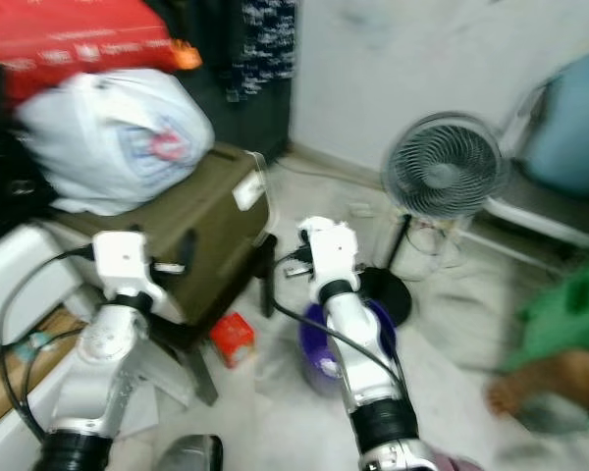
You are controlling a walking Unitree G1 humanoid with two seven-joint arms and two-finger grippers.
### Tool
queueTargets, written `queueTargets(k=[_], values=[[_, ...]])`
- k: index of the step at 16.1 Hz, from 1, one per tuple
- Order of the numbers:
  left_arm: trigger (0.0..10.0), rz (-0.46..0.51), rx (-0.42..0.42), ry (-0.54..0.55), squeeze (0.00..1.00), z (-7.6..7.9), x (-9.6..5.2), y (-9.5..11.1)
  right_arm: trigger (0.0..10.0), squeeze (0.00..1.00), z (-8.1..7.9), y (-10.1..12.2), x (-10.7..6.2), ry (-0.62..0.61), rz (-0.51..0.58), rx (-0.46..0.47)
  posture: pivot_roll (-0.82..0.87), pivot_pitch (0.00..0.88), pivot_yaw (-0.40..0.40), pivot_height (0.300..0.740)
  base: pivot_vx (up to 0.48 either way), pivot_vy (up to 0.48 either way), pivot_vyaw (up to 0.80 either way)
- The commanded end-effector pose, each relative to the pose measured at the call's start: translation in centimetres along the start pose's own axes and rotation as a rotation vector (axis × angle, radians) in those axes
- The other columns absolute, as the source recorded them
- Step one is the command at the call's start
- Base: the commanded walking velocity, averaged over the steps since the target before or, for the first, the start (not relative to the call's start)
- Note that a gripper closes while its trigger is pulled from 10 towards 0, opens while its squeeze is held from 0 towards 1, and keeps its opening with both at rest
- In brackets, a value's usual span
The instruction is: Clean up the room
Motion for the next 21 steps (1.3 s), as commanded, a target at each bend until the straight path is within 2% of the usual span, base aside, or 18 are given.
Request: queueTargets(k=[1, 6, 15, 21], values=[[10.0, 0.007, 0.0, -0.013, 0.0, 0.23, 0.16, 0.24, 10.0, 0.0, 0.37, 0.41, 0.14, -0.009, 0.012, 0.0, 0.08, 0.0, -0.023, 0.74, 0.0, 0.0, 0.0], [10.0, 0.008, -0.002, -0.015, 0.0, 0.26, 0.3, 0.24, 10.0, 0.0, 0.49, 0.41, 0.31, -0.016, 0.008, 0.003, 0.07, 0.0, -0.024, 0.74, 0.0, 0.0, -0.74], [10.0, 0.036, -0.006, -0.031, 0.0, 0.35, 0.32, 0.6, 10.0, 0.0, 0.45, 0.5, 0.39, -0.019, 0.015, 0.0, 0.07, 0.0, -0.02, 0.74, 0.0, 0.0, 0.0], [10.0, 0.039, -0.006, -0.037, 0.0, 0.41, 0.27, 0.67, 10.0, 0.0, 0.39, 0.48, 0.34, -0.016, 0.014, 0.004, 0.07, 0.0, -0.019, 0.74, 0.294, 0.0, 0.0]])
Point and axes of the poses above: a point about 5 cm out from each wrist's last joint towards the gripper, its own x axis pointing out of the wrist towards the gripper, its own y axis along the axis of the wrist's last joint, z = x × y, the point moved 1 cm from there along x, pointing out of the wrist towards the gripper, and after that the axes turned 14 degrees about x, right-handed, at the moved point
